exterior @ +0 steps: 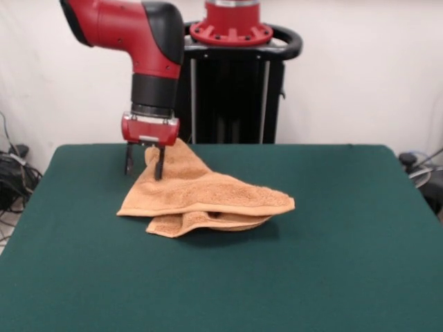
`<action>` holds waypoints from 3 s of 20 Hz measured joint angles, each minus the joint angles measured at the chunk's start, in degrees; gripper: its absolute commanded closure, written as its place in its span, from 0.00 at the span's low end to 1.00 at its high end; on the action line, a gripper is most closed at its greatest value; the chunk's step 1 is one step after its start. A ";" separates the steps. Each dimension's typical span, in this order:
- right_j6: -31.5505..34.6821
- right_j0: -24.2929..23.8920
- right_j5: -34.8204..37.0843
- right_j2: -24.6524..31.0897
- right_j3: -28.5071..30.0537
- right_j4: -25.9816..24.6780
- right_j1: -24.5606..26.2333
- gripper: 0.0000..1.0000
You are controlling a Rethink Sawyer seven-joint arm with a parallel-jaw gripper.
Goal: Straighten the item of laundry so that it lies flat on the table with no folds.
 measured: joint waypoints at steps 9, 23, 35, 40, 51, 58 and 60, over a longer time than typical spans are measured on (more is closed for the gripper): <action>0.00 -0.45 2.53 0.00 -0.14 -0.01 -1.20 0.00; 0.00 -0.59 2.51 0.12 -2.13 0.00 2.28 0.00; 0.00 -0.50 2.17 0.22 -4.14 -0.06 4.29 0.00; 0.00 -0.36 1.81 0.07 -4.21 -0.06 4.45 0.00; 0.00 0.61 -3.33 -0.66 -3.81 -0.59 6.29 1.00; 0.00 1.00 -3.69 -1.01 -3.76 -0.30 6.37 1.00; 0.00 1.46 -3.66 -1.30 -3.74 0.08 6.35 1.00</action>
